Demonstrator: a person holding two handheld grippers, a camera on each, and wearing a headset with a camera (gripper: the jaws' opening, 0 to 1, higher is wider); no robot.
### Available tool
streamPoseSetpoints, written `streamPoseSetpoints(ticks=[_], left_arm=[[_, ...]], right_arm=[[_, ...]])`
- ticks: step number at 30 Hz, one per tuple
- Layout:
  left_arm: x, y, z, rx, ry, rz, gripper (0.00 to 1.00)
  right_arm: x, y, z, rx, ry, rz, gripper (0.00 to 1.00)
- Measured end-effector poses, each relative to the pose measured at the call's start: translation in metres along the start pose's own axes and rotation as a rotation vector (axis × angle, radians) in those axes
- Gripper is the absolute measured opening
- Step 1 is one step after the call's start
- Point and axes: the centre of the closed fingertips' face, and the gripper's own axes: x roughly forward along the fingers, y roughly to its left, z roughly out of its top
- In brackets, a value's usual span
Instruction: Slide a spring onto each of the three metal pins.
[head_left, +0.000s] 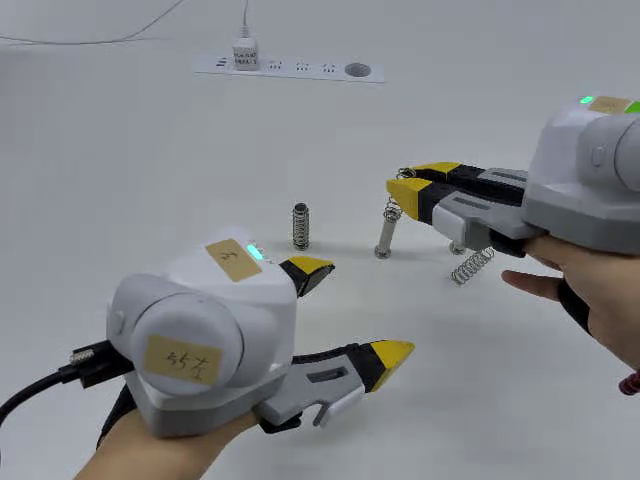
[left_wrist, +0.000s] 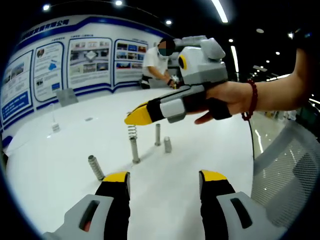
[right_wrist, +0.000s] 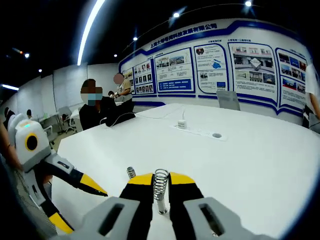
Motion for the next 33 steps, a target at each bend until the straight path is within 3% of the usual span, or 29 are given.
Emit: streamPoseSetpoints(ticks=[11, 33], left_arm=[[0.0, -0.001, 0.002, -0.003, -0.006, -0.003, 0.56], [-0.001, 0.002, 0.005, -0.009, -0.02, 0.005, 0.54]], right_arm=[[0.003, 0.001, -0.009, -0.091, 0.04, -0.004, 0.12], [0.016, 0.004, -0.039, -0.123, 0.122, -0.013, 0.12]])
